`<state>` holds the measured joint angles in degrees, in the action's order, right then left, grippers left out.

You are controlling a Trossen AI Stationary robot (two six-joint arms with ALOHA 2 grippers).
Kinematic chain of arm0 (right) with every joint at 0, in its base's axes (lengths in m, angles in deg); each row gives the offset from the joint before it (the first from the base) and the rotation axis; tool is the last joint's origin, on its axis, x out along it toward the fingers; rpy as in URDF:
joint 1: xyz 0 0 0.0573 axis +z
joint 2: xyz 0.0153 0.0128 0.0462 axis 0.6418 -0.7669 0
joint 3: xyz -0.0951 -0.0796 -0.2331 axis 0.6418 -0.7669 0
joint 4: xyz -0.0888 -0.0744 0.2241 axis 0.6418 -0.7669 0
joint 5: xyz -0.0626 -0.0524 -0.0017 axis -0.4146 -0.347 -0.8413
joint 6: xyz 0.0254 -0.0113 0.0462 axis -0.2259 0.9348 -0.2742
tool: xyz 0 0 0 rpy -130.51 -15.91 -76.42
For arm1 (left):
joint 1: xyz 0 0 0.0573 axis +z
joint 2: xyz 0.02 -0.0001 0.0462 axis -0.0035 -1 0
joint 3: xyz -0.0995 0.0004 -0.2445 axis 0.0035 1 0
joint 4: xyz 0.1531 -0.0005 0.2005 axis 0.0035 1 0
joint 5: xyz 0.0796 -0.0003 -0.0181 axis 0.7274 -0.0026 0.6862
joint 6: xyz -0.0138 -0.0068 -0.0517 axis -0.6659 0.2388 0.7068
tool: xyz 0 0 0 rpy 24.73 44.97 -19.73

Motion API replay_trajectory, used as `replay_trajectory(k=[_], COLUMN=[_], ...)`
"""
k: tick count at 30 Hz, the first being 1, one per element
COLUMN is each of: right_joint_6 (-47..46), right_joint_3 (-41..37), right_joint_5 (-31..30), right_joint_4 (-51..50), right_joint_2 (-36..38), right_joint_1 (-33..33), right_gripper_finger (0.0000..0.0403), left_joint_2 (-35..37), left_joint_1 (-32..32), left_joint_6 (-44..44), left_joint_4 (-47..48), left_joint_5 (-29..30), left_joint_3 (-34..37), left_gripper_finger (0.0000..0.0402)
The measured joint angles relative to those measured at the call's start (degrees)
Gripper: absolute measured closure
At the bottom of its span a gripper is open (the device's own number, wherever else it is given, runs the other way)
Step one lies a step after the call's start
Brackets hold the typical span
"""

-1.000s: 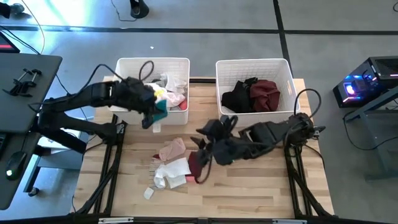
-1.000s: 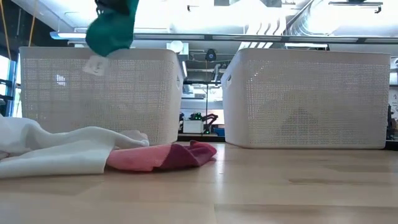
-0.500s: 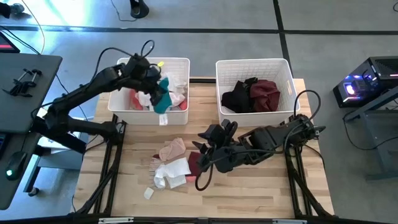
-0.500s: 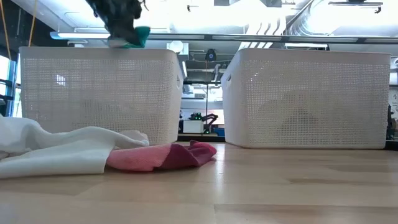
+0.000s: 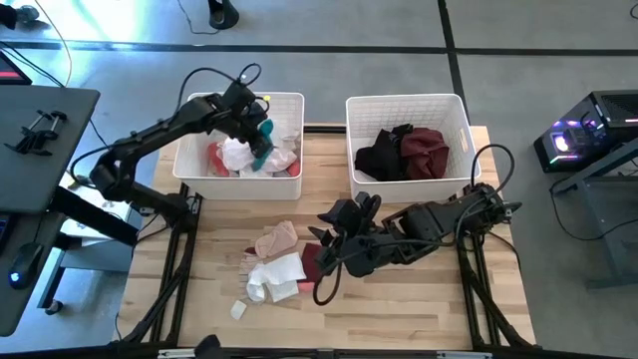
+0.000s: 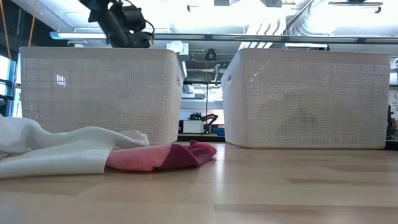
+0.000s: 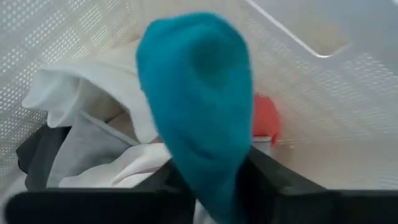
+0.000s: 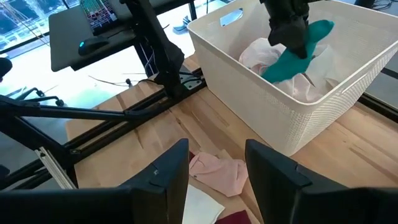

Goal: Sort clothes
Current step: Put the blue sock into the left white laundry bin, then put the dark red sock into the right white laundry bin

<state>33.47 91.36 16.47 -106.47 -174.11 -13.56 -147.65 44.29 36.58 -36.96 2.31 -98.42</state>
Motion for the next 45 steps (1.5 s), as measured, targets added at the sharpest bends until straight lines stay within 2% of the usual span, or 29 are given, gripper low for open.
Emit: replay_trajectory(k=[7,11,19,24,32,37,40,45], right_joint_6=[0.1,0.3,0.4,0.4,0.4,0.4,1.5,0.1], right_joint_3=[0.0,0.0,0.0,0.0,-0.1,-0.7,-0.8,-0.8], right_joint_5=[0.0,0.0,-0.1,-0.1,0.4,5.4,9.5,14.0], right_joint_4=[-1.1,-1.5,-1.7,-1.7,-1.8,-1.9,-1.3,-1.2], right_joint_2=[0.0,0.0,0.0,0.0,-1.1,-3.1,-5.3,-8.8], right_joint_1=[0.0,-0.5,-2.0,-2.8,-2.9,-2.7,-2.7,-2.3], right_gripper_finger=[0.0259,0.0259,0.0259,0.0259,0.0259,0.0259,0.0259,0.0259], left_joint_2=[0.4,3.1,13.6,22.3,34.3,37.6,37.9,37.7], left_joint_1=[2.5,4.4,3.0,-1.9,-12.0,-18.3,-22.3,-29.0], left_joint_6=[0.0,-1.6,-9.1,-12.3,-8.2,-5.2,-2.8,0.4], left_joint_4=[-0.2,-0.2,-3.0,-4.0,-3.9,-3.9,-3.8,-3.8], left_joint_5=[-0.2,-0.1,-0.2,-0.5,-0.6,-1.4,-3.3,-2.6], left_joint_3=[0.0,-0.3,-3.3,-3.9,-3.9,-3.9,-3.3,0.1], left_gripper_finger=[0.0216,0.0189,0.0195,0.0205,0.0215,0.0222,0.0228,0.0243])
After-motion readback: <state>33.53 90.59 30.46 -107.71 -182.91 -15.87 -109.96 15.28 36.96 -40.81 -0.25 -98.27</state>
